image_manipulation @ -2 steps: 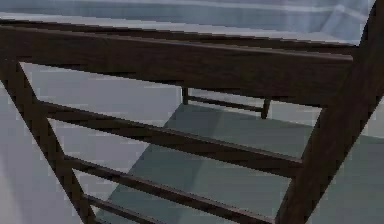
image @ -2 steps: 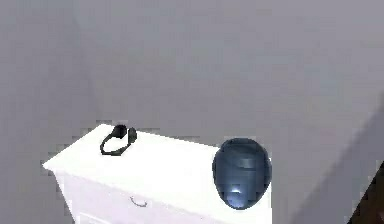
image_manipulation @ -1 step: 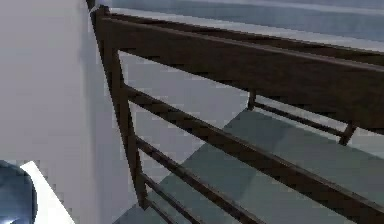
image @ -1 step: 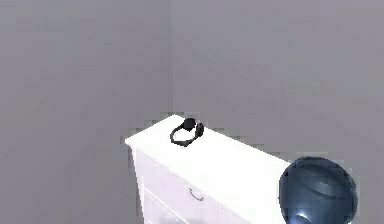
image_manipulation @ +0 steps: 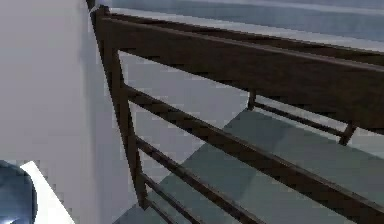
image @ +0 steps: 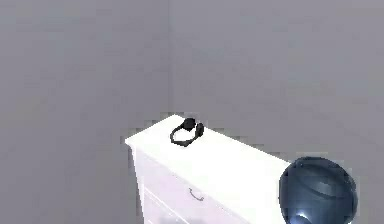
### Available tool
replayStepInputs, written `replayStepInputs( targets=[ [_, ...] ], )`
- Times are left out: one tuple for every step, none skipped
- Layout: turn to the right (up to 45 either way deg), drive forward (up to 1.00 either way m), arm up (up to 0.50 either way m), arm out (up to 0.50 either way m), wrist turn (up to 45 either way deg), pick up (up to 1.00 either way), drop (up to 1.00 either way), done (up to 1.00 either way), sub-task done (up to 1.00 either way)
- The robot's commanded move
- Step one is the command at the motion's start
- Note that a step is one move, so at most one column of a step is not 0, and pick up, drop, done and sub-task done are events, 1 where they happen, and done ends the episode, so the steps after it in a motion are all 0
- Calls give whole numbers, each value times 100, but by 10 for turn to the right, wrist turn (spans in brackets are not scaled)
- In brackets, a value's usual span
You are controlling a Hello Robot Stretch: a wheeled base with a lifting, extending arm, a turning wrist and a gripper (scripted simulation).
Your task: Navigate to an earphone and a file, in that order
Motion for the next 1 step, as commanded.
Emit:
replayStepInputs(
  targets=[
    [-450, 0, 0, 0, 0, 0, 0, 0, 0]
  ],
)
